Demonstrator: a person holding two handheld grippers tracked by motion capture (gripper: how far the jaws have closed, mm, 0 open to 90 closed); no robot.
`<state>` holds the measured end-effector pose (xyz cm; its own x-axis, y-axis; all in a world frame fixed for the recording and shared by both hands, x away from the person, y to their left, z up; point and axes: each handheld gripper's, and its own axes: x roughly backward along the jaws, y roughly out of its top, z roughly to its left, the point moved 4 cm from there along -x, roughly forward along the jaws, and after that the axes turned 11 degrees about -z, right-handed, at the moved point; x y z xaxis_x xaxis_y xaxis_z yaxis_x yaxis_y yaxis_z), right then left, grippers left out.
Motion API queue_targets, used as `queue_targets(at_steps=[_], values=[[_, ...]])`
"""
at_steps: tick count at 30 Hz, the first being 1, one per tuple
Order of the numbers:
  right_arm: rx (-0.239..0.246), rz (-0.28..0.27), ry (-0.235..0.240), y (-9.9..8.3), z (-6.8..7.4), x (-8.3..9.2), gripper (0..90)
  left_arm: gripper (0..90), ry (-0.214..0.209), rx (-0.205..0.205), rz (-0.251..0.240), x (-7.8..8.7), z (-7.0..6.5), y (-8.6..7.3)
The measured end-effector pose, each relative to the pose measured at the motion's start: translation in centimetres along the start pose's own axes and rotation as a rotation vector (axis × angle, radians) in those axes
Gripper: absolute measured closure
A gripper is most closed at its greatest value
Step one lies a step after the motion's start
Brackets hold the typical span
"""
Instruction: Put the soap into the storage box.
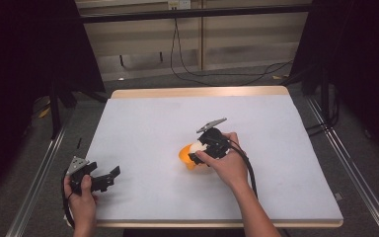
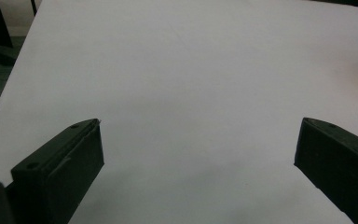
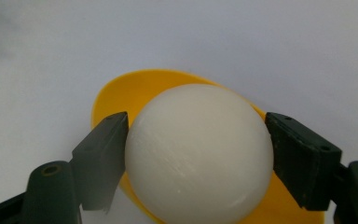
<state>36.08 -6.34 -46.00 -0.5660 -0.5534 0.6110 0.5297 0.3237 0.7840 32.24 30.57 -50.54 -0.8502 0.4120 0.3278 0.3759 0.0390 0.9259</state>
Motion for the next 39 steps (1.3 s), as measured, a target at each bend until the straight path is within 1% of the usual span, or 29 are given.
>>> queue_targets(at_steps=[2, 3, 4, 5, 6, 7, 8, 10, 16, 18, 20, 21, 25, 32, 39], values=[[0.003, -0.002, -0.008, 0.0, -0.1, 0.0, 24.1, 1.1, 0.0, 0.001, 0.0, 0.0, 0.0, 0.0], [-0.002, -0.021, -0.011, 0.0, -0.1, 0.1, 23.8, 1.1, 0.0, 0.001, -0.001, 0.0, 0.0, 0.0], [-0.005, -0.036, -0.004, 0.2, -0.2, 0.3, 22.8, 1.1, 0.0, -0.002, 0.001, 0.0, 0.0, 0.0], [-0.021, -0.051, 0.013, 0.3, -0.2, 0.5, 21.6, 1.1, 0.001, 0.001, 0.0, 0.0, 0.0, 0.0], [-0.023, -0.056, 0.016, 0.4, -0.3, 0.7, 20.6, 1.1, 0.002, -0.005, 0.001, 0.0, 0.0, 0.0], [-0.03, -0.054, 0.004, 0.5, -0.3, 0.9, 20.1, 1.1, 0.004, -0.004, 0.001, 0.0, 0.0, 0.0], [-0.023, -0.063, 0.007, 0.5, -0.5, 1.0, 19.7, 1.1, 0.002, -0.003, 0.0, 0.0, 0.0, 0.0], [-0.031, -0.072, 0.015, 0.5, -0.6, 1.2, 18.9, 1.1, 0.004, -0.004, 0.001, 0.0, 0.0, 0.0], [-0.04, -0.086, -0.004, 0.4, -1.2, 2.0, 16.2, 1.1, 0.002, -0.003, 0.0, 0.0, 0.0, 0.0], [-0.047, -0.096, -0.003, 0.3, -1.5, 2.2, 13.5, 1.1, 0.002, -0.004, -0.001, 0.0, 0.0, 0.0], [-0.047, -0.099, -0.011, 0.2, -1.8, 2.6, 10.8, 1.1, 0.002, -0.003, 0.0, 0.0, 0.0, 0.0], [-0.051, -0.104, -0.019, 0.1, -2.0, 2.7, 8.6, 1.1, 0.002, -0.004, 0.0, 0.0, 0.0, 0.0], [-0.067, -0.113, -0.022, -0.2, -2.5, 3.3, 1.0, 1.1, 0.001, -0.004, 0.0, 0.0, 0.0, 0.0], [-0.08, -0.135, -0.026, -0.7, -3.3, 4.3, 0.0, 1.1, 0.002, -0.004, 0.0, 0.0, 0.0, 0.0], [-0.085, -0.14, -0.052, -1.3, -4.3, 5.4, 0.0, 1.1, 0.002, -0.004, -0.001, 0.0, 0.0, 0.0]])
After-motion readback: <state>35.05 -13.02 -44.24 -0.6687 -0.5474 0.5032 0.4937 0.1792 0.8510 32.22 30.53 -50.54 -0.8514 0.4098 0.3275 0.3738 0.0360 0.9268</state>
